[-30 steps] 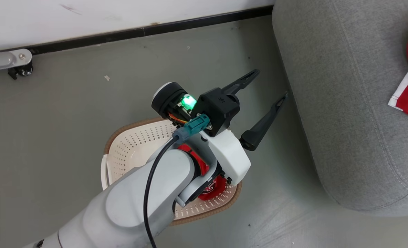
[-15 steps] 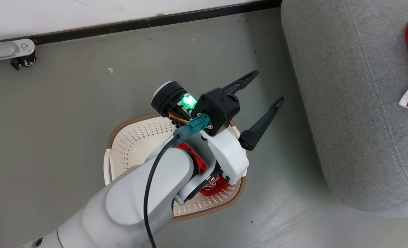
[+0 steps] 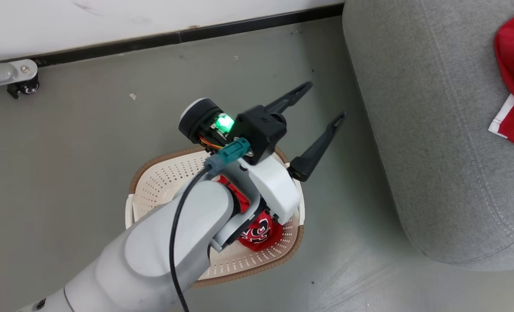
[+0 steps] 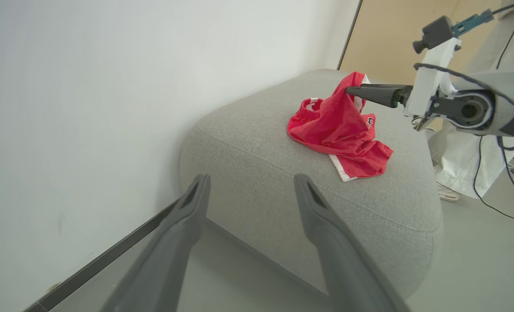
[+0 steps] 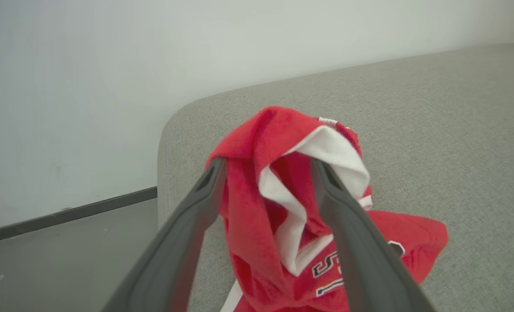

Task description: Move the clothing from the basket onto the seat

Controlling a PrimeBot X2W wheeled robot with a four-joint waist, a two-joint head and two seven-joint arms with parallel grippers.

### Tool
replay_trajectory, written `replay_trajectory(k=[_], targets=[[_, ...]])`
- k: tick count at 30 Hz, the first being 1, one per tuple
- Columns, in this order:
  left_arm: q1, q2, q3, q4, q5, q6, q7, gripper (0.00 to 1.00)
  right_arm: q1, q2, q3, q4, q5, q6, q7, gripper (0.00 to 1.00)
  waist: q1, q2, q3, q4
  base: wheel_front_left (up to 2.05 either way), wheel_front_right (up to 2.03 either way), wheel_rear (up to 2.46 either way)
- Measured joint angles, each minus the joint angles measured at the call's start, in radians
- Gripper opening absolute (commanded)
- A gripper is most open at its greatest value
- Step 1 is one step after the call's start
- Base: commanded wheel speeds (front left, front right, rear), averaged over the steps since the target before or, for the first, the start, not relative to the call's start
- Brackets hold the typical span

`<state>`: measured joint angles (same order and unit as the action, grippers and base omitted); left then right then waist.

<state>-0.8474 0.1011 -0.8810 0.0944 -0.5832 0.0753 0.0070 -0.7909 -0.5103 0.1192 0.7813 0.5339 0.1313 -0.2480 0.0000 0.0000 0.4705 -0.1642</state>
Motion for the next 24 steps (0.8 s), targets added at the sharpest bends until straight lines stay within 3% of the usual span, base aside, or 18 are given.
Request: replay_trajectory(k=[18, 24], targets=[[0.070, 0.060, 0.081, 0.045, -0.035, 0.004, -0.088, 1.00, 0.154, 0.045, -0.063, -0.211, -0.066, 0.000, -0.002, 1.00, 0.0000, 0.0000, -0.092, -0.017, 0.00, 0.00, 0.00], [0.139, 0.084, 0.131, 0.053, -0.060, 0.037, -0.134, 1.00, 0.163, 0.070, -0.026, -0.291, -0.118, 0.000, -0.002, 1.00, 0.0000, 0.0000, -0.138, -0.001, 0.00, 0.00, 0.00]])
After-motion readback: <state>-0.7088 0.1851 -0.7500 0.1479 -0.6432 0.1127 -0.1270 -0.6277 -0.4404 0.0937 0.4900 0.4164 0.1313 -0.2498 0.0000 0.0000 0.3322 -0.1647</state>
